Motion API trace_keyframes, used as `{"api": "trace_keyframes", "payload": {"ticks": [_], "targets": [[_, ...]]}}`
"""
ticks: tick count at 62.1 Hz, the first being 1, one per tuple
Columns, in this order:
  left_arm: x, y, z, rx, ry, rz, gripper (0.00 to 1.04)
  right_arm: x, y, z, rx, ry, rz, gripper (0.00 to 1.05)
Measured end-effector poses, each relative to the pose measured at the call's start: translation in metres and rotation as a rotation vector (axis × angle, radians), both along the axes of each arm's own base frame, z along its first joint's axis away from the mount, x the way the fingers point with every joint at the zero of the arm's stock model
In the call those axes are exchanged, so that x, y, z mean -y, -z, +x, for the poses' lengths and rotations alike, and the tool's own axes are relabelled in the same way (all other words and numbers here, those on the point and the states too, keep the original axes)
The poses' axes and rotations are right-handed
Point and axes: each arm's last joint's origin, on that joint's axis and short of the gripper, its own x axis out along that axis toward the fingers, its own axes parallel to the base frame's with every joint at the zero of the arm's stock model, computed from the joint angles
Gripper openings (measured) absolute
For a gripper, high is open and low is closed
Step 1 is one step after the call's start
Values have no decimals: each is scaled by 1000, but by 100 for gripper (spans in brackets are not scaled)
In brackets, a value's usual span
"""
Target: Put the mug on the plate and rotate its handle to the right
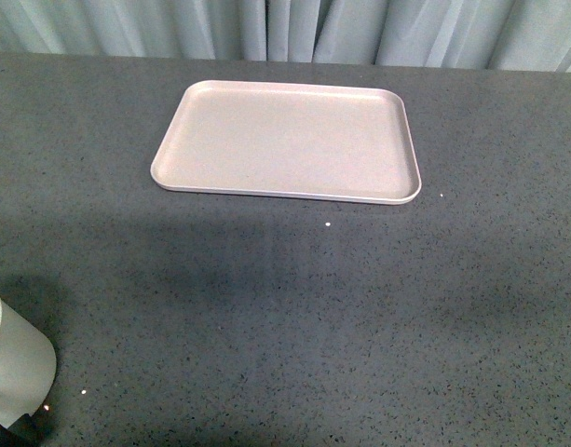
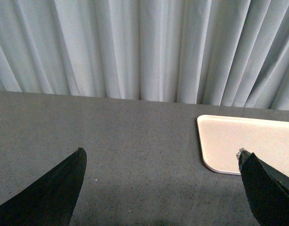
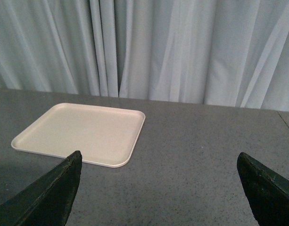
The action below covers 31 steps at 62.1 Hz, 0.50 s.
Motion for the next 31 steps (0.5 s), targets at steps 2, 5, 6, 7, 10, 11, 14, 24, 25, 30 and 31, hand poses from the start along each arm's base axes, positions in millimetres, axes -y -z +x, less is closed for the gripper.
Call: {"api": "trace_keyframes", "payload": {"ticks": [2,5,6,7,10,11,14,24,25,30,31], "targets": [[0,0,0,0,0,0,95,0,0,0,0,0,0,96],[0,0,0,0,0,0,95,0,0,0,0,0,0,96],[0,0,0,0,0,0,95,0,0,0,0,0,0,96],[0,0,0,0,0,0,95,0,0,0,0,0,0,96],[0,0,0,0,0,0,95,0,0,0,0,0,0,96],[0,0,0,0,0,0,95,0,0,0,0,0,0,96],[0,0,0,0,0,0,95,0,0,0,0,0,0,96],[0,0,0,0,0,0,95,0,0,0,0,0,0,96],[0,0,0,0,0,0,95,0,0,0,0,0,0,96],[0,1,0,-20,4,-10,95,0,0,0,0,0,0,96],[0,1,0,-50,3,-14,95,0,0,0,0,0,0,96]]}}
